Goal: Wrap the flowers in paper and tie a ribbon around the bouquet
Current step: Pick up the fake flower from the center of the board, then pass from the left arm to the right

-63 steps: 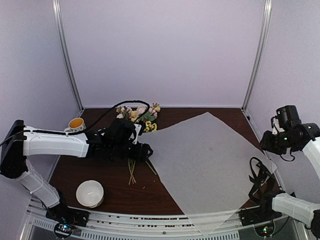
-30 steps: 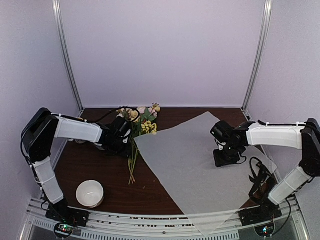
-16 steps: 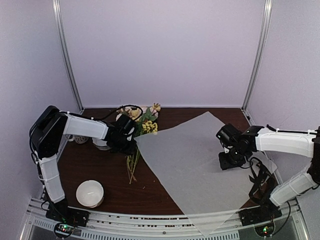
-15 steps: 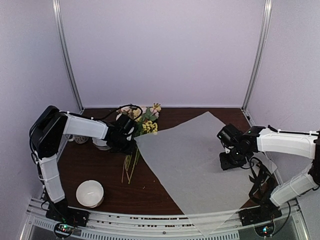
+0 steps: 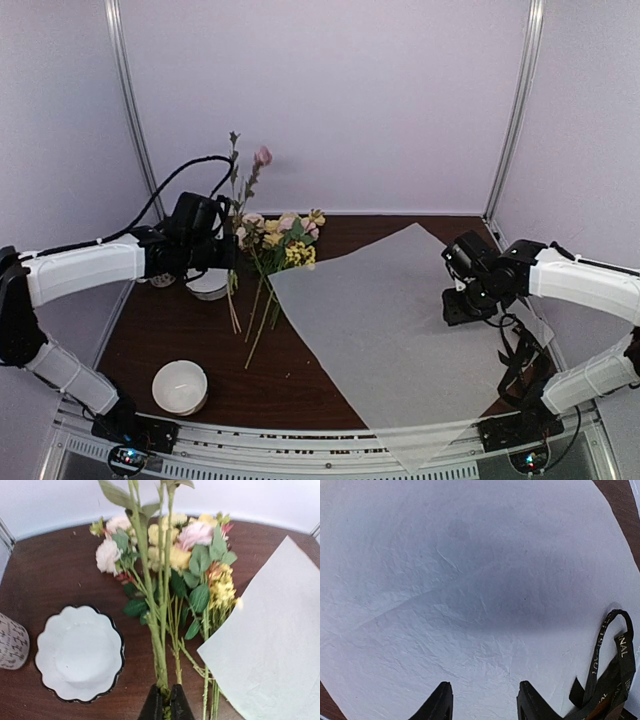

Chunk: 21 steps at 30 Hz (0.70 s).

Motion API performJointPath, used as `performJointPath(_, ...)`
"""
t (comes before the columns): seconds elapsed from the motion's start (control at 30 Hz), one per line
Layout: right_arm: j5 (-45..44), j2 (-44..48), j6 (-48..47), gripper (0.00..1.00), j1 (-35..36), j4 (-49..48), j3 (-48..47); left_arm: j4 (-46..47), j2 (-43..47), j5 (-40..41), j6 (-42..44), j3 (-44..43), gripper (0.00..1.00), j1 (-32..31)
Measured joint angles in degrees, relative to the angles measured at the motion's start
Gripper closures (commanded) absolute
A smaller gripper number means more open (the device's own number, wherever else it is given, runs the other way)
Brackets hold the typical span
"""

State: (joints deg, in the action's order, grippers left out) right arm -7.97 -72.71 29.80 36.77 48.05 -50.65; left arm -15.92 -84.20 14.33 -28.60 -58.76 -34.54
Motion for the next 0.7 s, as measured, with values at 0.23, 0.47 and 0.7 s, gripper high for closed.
performJointPath(0.23, 3.3, 4.2, -2.6, 0.55, 0.6, -3.5, -3.7, 7.6, 13.7, 1.4, 5.5, 4.2, 1.0, -2.2)
performJointPath(0.47, 20.4, 8.5, -4.4, 0.44, 9.1, -23.3, -9.3, 24.1, 22.1, -8.3, 15.7, 10.0, 1.0, -18.1)
performJointPath(0.7, 28.2, 0.2, -3.1, 0.19, 16.2, -42.1, -20.2, 38.3, 18.0, -20.7, 14.1, 10.1, 1.0, -21.6)
